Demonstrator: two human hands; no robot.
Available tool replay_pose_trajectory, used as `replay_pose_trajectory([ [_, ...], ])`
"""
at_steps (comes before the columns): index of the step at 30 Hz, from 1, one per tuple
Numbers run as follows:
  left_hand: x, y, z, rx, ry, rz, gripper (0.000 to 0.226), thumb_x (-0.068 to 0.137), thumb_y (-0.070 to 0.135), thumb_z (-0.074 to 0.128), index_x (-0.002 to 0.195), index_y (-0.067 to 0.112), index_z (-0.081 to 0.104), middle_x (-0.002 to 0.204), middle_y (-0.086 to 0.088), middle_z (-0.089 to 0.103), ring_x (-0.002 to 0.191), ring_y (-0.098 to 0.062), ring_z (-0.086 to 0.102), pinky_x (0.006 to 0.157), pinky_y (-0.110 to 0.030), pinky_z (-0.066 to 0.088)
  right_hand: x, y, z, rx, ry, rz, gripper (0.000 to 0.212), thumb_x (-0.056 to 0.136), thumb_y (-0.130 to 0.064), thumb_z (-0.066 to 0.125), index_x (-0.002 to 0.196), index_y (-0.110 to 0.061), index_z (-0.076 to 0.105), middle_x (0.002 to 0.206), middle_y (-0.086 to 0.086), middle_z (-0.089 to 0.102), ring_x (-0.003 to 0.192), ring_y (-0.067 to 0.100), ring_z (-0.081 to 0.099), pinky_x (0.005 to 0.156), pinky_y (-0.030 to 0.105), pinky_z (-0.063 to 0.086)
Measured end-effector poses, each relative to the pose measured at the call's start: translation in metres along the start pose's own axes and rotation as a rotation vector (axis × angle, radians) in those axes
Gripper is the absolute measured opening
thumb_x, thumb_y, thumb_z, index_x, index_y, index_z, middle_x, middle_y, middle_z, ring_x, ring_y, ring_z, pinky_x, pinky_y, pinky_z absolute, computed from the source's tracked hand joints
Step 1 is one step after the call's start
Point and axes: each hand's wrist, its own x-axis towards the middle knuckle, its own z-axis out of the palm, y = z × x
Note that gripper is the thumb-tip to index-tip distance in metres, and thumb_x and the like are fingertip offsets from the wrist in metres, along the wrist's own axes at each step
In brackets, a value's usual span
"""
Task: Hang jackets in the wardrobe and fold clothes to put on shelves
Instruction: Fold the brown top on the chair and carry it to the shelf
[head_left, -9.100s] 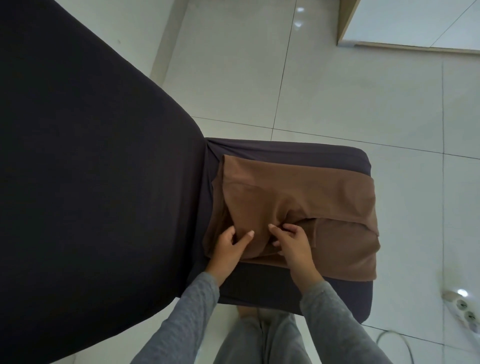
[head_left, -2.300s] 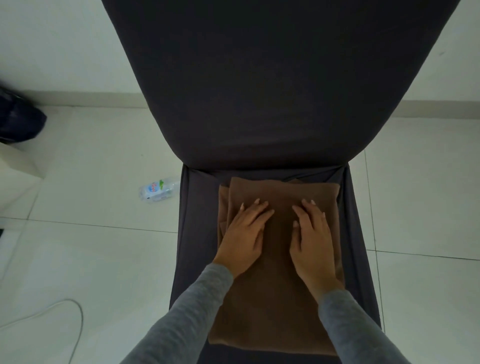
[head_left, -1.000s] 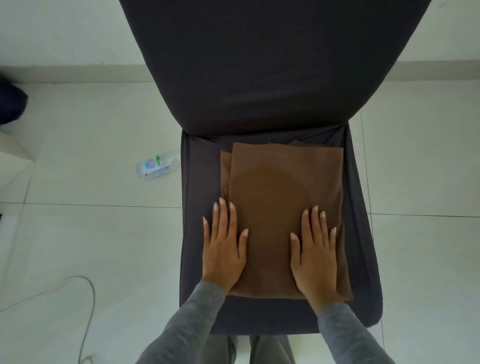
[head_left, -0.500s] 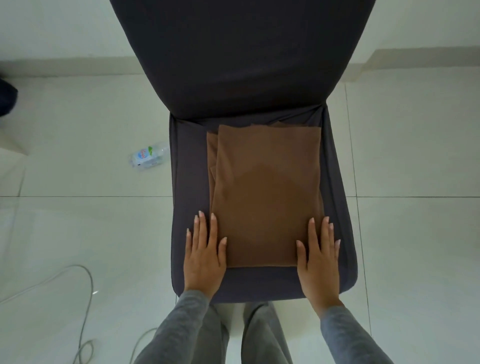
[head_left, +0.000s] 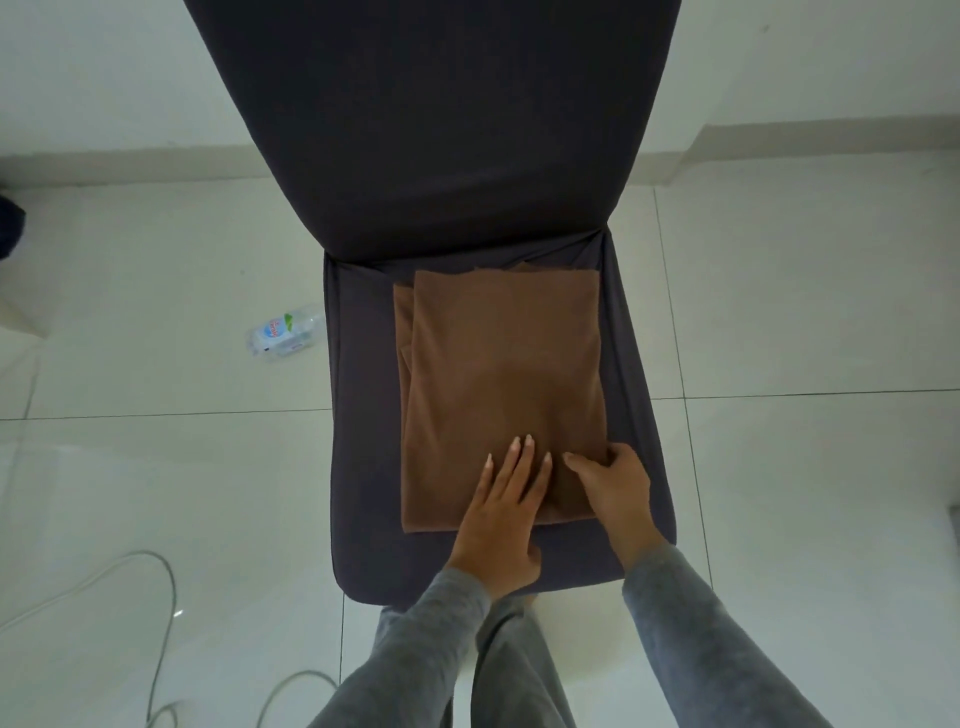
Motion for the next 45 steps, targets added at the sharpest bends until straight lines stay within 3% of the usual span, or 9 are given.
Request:
replay_pose_trajectory([
  [5,0.008,0.008,-0.006,-0.052,0.036,-0.114,0.097,0.064,0.029,0.073,0.145,0.006,0.024,0.15,-0.012,0.032,0.14,-0.026,0.029,0.109,-0.044,0.033,0.001,-0.025,-0.011,0.168,-0.191,0.092,0.008,0.082,-0.018,0.069,0.084,-0.013,0.063,0.083,0.002,0.064,0.078,0.018,0.059,0.068,0.027,0.044],
  [11,0.012,0.003,-0.037,-0.609,0.155,-0.182,0.065,0.093,0.005,0.043,0.149,0.018,0.012,0.154,0.01,0.009,0.143,-0.005,0.001,0.117,-0.021,0.006,-0.012,-0.057,-0.023,0.296,-0.326,0.056,0.011,0.087,-0.013,0.062,0.096,-0.007,0.067,0.102,0.012,0.07,0.095,0.024,0.065,0.088,0.036,0.052],
  [15,0.006,0.0,-0.078,-1.043,0.142,-0.498,0.038,0.099,0.02,0.043,0.136,0.014,0.045,0.126,0.009,0.049,0.128,-0.009,0.041,0.098,-0.009,0.027,-0.028,-0.082,-0.029,0.354,-0.338,-0.025,0.022,0.094,-0.013,0.05,0.11,-0.01,0.065,0.107,0.008,0.07,0.101,0.019,0.065,0.095,0.035,0.048],
  [21,0.008,0.002,-0.161,-1.362,0.098,-0.656,0.052,0.096,0.047,0.038,0.136,0.014,0.045,0.128,0.001,0.051,0.117,-0.015,0.048,0.103,-0.023,0.034,-0.064,-0.086,-0.017,0.363,-0.225,0.071,0.021,0.095,-0.015,0.049,0.113,-0.014,0.059,0.115,0.004,0.065,0.111,0.018,0.057,0.096,0.035,0.042],
  [26,0.011,0.002,-0.229,-1.559,0.047,-0.649,0.077,0.075,0.074,0.048,0.131,0.021,0.048,0.12,-0.003,0.062,0.108,-0.022,0.06,0.097,-0.042,0.048,-0.109,-0.095,-0.004,0.368,-0.138,0.341,0.051,0.095,-0.045,0.047,0.13,-0.008,0.046,0.127,0.013,0.051,0.113,0.029,0.049,0.099,0.043,0.038],
  [32,0.006,0.027,-0.3,-1.878,0.006,-0.531,0.048,0.091,0.046,0.051,0.124,0.011,0.054,0.108,-0.013,0.069,0.101,-0.027,0.064,0.082,-0.04,0.053,-0.147,-0.113,-0.012,1.077,-0.263,0.637,0.091,0.073,-0.077,0.048,0.133,-0.01,0.037,0.116,0.023,0.051,0.108,0.043,0.051,0.097,0.058,0.039],
  [35,-0.002,0.044,-0.329,-1.975,-0.013,-0.469,0.047,0.091,0.043,0.052,0.119,0.006,0.057,0.106,-0.017,0.07,0.101,-0.03,0.065,0.084,-0.041,0.052,-0.166,-0.14,-0.035,1.438,-0.32,0.403,0.074,0.079,-0.074,0.042,0.118,-0.012,0.049,0.117,0.025,0.058,0.107,0.044,0.056,0.095,0.056,0.043],
  [39,-0.015,0.065,-0.368,-2.128,-0.131,-0.276,0.038,0.094,0.034,0.051,0.113,0.002,0.059,0.106,-0.019,0.069,0.103,-0.032,0.064,0.088,-0.044,0.049,-0.183,-0.18,-0.087,1.398,-0.103,0.141,0.05,0.088,-0.06,0.047,0.104,-0.014,0.059,0.102,0.018,0.066,0.093,0.038,0.061,0.073,0.045,0.051],
  [45,-0.022,0.104,-0.415,-2.236,-0.263,0.042,0.036,0.077,0.001,0.045,0.109,0.0,0.062,0.111,-0.018,0.066,0.106,-0.034,0.059,0.102,-0.046,0.04,-0.215,-0.226,-0.168,1.477,0.013,-0.254,0.022,0.092,-0.025,0.053,0.108,-0.012,0.062,0.094,0.008,0.071,0.09,0.024,0.062,0.074,0.038,0.046],
])
